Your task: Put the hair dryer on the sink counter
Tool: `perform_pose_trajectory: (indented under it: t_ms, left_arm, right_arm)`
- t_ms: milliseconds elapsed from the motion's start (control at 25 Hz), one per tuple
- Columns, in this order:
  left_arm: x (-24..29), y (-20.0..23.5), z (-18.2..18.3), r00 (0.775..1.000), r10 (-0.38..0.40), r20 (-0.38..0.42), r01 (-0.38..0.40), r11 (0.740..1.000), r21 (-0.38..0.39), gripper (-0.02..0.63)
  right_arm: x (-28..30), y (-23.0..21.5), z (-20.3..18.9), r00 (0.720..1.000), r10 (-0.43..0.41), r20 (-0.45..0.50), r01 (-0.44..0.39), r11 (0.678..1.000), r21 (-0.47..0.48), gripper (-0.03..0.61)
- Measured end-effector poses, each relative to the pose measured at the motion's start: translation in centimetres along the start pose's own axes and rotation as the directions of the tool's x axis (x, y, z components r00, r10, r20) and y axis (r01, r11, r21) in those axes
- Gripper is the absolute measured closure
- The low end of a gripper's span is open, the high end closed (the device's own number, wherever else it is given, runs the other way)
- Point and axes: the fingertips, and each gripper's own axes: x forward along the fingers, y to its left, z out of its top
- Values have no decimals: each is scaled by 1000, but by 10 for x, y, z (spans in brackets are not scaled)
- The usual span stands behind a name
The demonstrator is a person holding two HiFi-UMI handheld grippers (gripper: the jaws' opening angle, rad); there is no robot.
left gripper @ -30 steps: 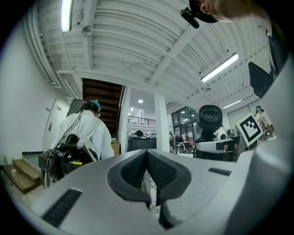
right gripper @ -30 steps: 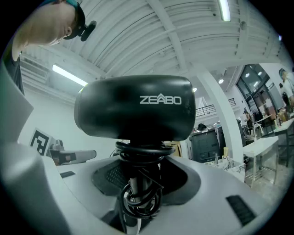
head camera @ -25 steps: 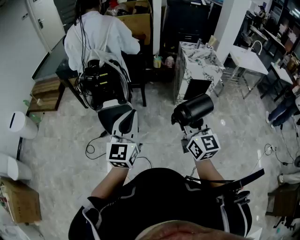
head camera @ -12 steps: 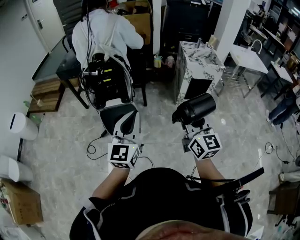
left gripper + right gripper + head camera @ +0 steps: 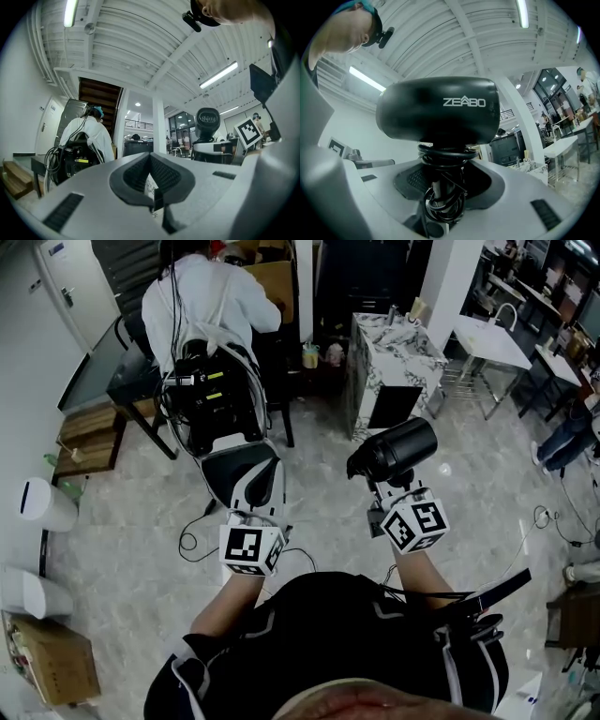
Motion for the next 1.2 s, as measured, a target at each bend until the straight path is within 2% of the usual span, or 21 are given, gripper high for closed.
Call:
perform_pose_trajectory:
  t_ms: [280, 640, 1200]
  left_arm:
    - [-4, 4, -4, 999, -54, 8, 54, 999, 4, 609]
    - [13, 2, -5, 998, -65, 6, 65, 998, 1, 609]
    - [124, -32, -15, 1000, 2, 14, -2, 1000, -8, 609]
  right_arm:
    - [-3, 8, -4, 999, -35, 5, 35, 999, -13, 377]
    - [5, -5, 2, 999, -31, 15, 31, 999, -22, 377]
    - [37, -120, 12, 1000, 26, 0, -26, 999, -45, 377]
